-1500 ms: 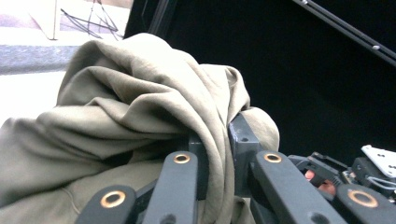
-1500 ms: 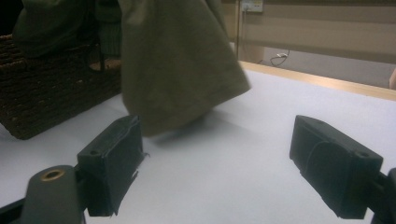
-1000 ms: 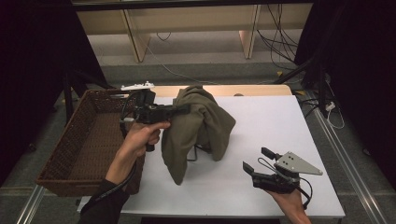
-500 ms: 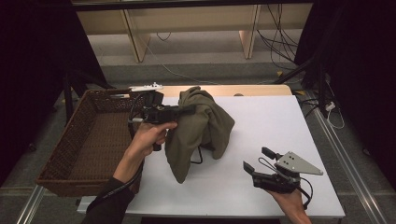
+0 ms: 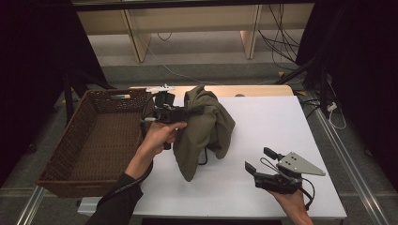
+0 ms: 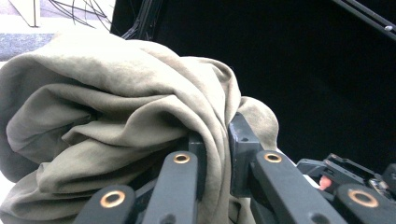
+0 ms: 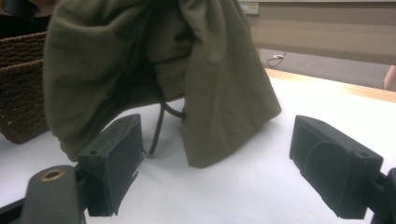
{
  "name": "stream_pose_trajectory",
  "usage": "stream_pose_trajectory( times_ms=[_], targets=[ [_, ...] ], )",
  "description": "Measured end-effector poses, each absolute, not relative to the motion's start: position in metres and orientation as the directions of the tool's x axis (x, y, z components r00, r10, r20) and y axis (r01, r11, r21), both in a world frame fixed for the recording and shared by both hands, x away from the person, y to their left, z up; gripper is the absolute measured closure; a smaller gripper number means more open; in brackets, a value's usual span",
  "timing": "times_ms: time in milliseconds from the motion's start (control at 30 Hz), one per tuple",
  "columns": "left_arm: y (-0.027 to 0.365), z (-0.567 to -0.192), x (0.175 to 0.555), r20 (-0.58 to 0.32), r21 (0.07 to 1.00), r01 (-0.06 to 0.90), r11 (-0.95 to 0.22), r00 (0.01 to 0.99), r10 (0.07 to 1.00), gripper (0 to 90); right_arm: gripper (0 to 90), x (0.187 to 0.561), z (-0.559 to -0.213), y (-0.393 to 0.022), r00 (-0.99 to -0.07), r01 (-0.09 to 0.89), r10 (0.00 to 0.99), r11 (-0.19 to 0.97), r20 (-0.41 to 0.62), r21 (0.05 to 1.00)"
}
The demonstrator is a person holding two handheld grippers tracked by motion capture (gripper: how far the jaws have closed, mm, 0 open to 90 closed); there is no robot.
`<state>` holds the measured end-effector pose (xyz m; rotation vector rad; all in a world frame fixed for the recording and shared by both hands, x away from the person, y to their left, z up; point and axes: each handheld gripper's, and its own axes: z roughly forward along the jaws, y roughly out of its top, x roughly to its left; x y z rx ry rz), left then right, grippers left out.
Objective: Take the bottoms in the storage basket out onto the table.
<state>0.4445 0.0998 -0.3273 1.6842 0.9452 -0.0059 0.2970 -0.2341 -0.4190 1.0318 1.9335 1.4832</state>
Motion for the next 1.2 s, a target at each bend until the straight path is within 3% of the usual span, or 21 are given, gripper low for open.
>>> stream_pose_trajectory(
  times_ms=[833,1200],
  targets=[
    [0.065,-0.369,0.464,-0.438,0.782,0.614,-0.103,0.660,0.610,82.1,18.5,0.297,-0.419,-0.235,-0.592,0.270,0.804,0.128,0.060,0.954],
    [0.046,-0.389,0.463,-0.403,0.759,0.623,-0.187,0.676,0.617,81.9,18.5,0.297,-0.419,-0.235,-0.590,0.270,0.805,0.130,0.058,0.954]
  ],
)
